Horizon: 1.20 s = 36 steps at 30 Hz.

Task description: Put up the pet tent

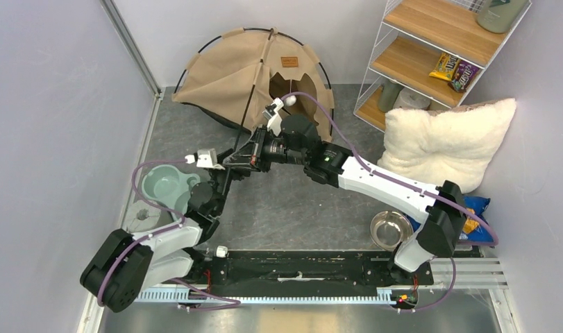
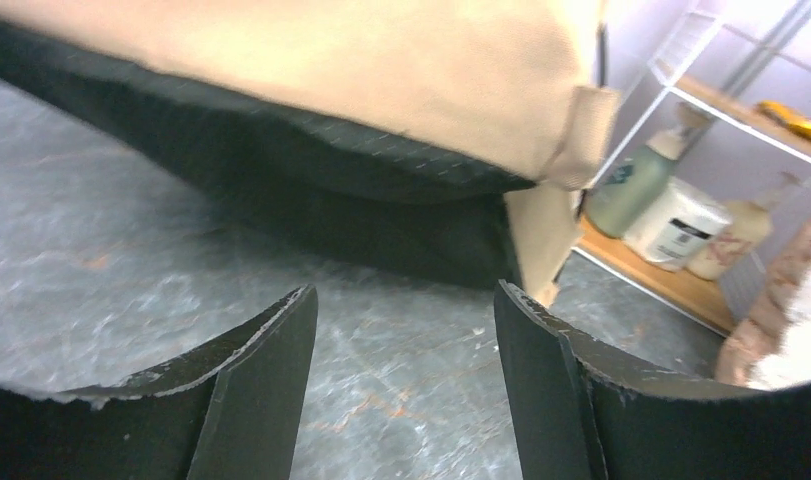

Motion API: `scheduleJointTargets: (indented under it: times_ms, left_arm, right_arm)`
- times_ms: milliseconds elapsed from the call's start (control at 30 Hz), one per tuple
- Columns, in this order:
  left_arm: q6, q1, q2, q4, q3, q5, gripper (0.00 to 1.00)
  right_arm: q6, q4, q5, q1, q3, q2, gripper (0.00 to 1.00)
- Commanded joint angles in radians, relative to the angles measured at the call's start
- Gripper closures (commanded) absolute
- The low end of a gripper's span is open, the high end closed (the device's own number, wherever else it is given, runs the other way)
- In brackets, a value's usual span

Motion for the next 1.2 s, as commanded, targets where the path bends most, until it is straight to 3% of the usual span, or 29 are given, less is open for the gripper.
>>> scheduleJointTargets:
  times_ms: [0,267,500,800,1033,1167]
  left_arm:
    - [0.058,0.029,0.045,0.165,0.069,0.161,0.28]
    - [0.070,0.078,0.110,0.187,0.143,0.316,0.30]
    - [0.070,0.086,0.153,0.171,0.202,0.316,0.36]
    - [0.072,0.086,0.178,0.061,0.272,0.299,0.56]
    - [0.088,0.085,0.198,0.027,0.284,0.304,0.52]
    - [0.096,0.086,0.219,0.012,0.299,0.314,0.58]
  right_arm:
    - [0.060,0.124,-0.062,-0.013,0.032,0.022,1.00]
    - [0.079,0.142,-0.082,-0.019,0.041,0.035,1.00]
    - [0.070,0.143,-0.081,-0.024,0.046,0.039,1.00]
    - [0.071,0.146,-0.078,-0.025,0.049,0.042,1.00]
    - [0.072,0.151,-0.078,-0.024,0.058,0.046,1.00]
    - [0.070,0.152,-0.076,-0.026,0.059,0.050,1.00]
